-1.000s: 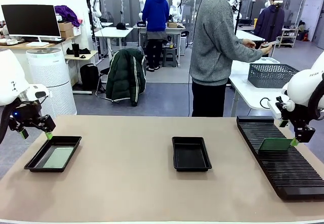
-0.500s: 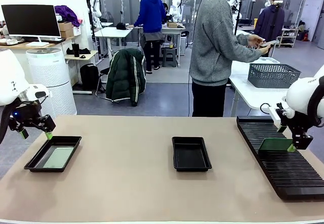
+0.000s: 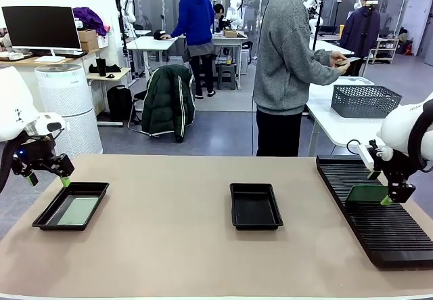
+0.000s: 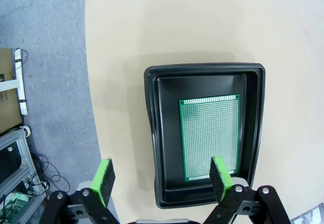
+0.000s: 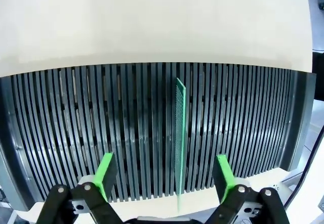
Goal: Inspect and transfer BCBs to ESD trays.
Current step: Pick up the Blank PCB from the PCB Rack and place it in the right ESD tray.
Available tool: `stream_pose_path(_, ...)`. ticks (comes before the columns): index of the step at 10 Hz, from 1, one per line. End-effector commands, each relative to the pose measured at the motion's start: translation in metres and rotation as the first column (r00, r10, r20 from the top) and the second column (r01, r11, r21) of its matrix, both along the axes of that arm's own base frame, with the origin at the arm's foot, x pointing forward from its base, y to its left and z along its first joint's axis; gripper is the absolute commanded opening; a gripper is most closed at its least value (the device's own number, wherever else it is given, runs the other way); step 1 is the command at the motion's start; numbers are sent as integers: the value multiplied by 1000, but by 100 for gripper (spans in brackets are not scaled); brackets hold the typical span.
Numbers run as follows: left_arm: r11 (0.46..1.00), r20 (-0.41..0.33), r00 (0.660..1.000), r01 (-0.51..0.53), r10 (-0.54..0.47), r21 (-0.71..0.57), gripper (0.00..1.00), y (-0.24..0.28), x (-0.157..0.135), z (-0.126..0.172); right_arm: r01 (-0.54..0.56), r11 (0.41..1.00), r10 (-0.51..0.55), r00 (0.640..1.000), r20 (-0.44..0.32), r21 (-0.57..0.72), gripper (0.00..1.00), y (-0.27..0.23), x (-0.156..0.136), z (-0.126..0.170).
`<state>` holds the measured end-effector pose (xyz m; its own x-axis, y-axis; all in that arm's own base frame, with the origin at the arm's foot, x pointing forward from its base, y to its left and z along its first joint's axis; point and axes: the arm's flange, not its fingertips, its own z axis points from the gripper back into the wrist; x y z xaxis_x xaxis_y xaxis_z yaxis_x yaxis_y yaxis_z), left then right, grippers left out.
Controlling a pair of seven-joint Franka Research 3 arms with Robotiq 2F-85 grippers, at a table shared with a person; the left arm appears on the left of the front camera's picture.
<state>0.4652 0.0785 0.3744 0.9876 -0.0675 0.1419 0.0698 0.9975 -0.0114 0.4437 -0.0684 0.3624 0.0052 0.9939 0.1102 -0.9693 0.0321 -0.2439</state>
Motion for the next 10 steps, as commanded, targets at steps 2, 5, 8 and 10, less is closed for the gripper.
stream_pose_path(2,1000,3,1000,-1,1,-1,100,1,0,0,-6,1000,6,999,42,3,100,3,1,-10)
stream_pose_path(5,1000,3,1000,-1,1,-1,100,1,0,0,-3,1000,3,999,41,-3,95,5,2,-8)
stream_pose_path(8,1000,3,1000,-1,1,-1,100,1,0,0,1,1000,0,999,32,-20,86,8,3,-5)
stream_pose_path(10,1000,3,1000,-1,1,-1,100,1,0,0,7,1000,-7,1000,27,-31,80,9,5,-5)
